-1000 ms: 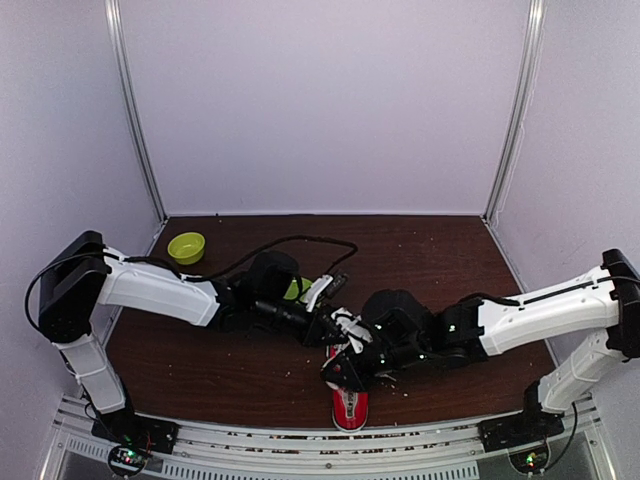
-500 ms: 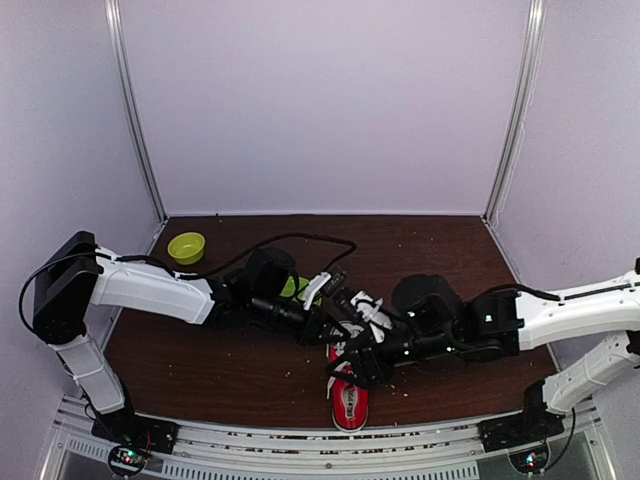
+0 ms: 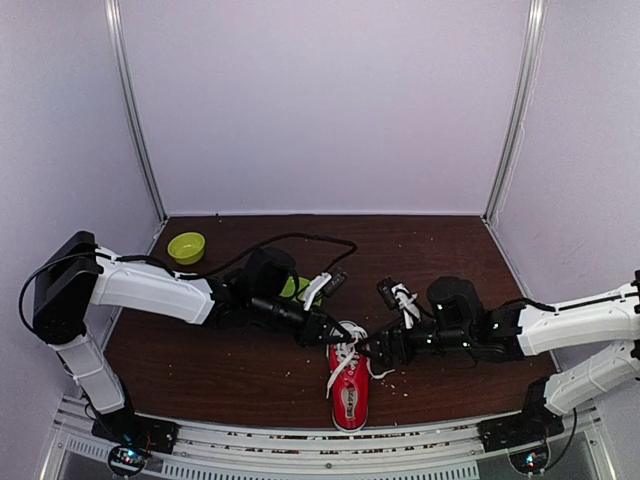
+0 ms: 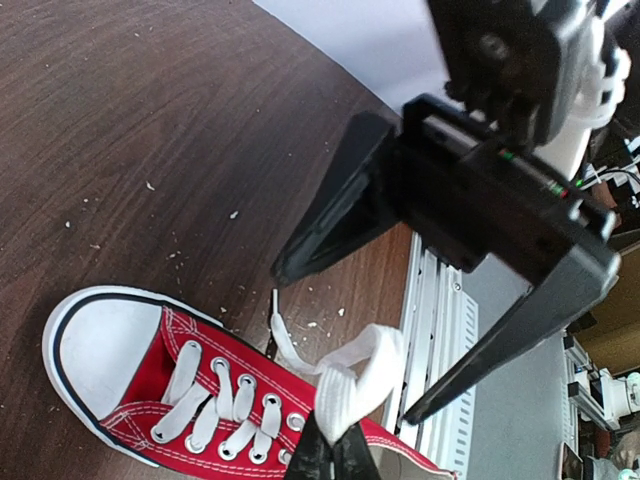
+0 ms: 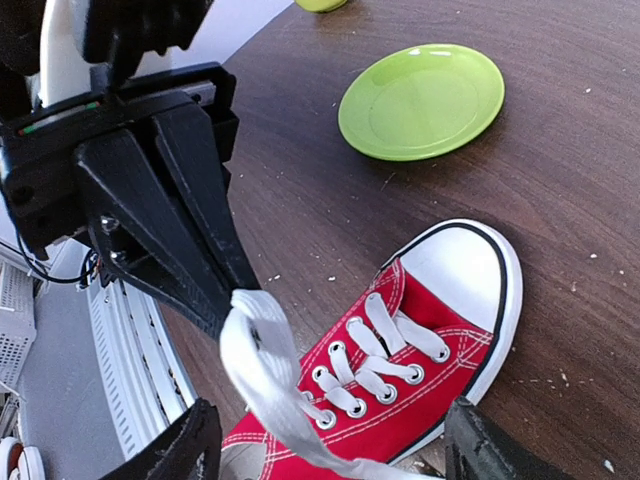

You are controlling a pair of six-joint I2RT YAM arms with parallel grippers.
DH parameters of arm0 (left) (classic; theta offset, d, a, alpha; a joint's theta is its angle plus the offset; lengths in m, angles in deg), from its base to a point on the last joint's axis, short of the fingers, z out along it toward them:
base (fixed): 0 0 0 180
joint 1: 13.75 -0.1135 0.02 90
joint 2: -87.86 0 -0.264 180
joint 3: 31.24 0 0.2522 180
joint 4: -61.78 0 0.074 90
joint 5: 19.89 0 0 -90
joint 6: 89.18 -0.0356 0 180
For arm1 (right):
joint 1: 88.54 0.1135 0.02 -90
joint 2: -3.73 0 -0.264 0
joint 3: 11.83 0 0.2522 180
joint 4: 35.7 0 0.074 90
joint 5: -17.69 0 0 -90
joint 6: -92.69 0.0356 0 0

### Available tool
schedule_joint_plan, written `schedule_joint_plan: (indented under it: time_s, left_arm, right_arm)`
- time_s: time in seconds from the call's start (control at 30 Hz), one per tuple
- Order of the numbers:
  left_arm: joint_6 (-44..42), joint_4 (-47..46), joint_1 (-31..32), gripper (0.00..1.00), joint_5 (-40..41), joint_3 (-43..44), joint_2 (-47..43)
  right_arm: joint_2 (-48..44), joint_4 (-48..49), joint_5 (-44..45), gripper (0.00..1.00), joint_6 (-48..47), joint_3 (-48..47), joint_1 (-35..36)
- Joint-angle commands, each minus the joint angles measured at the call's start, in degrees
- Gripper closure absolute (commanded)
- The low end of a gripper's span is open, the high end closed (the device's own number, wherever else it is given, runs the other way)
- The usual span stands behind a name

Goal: Tie the shoes

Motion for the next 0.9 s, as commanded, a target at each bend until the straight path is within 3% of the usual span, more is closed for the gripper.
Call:
schedule_joint_plan:
  time_s: [0.0,0.17,0.27,0.5,0.63,0.8,0.87]
  left_arm:
    - [-1.15,-1.82,-0.11,1.0,-1.01,-0.57,-1.71]
    - [-1.19,-1.4,-0.11,1.0,-0.94,-0.25,-1.62]
    - [-1.24,-0.96,-0.11,1.0,-0.89,-0.01,-1.53]
    - [-1.26,-0.36,-0.11,1.0,-0.78,0.1,-1.42]
    - [-1.08,-0.34,-0.11,1.0,-0.71,0.21,-1.36]
    - [-1.11,0.27,-0.11,1.0,-0.44,0.13,-1.43]
    - [-1.11,1.0,-0.15,0.89,-0.17,0.01,-1.54]
  right_arm:
    - [4.72,7.42,-7.25,0.24,-2.29,-0.77,-0.68]
    - [9.74,9.44,-9.06,0.27,-3.81,-1.9,-0.72]
    - [12.2,10.78,-9.57,0.34,-3.84,-2.33,-0.73]
    - [16.03,14.79,-11.14,0.64,-3.0,-2.92,-1.03]
    - [17.27,16.12,-11.16,0.89,-2.78,-2.88,-1.07]
    - [15.66,16.88,-8.4,1.0,-2.5,-1.42,-1.15]
    - [14.52,17.39,-6.51,1.0,-2.2,-0.54,-1.14]
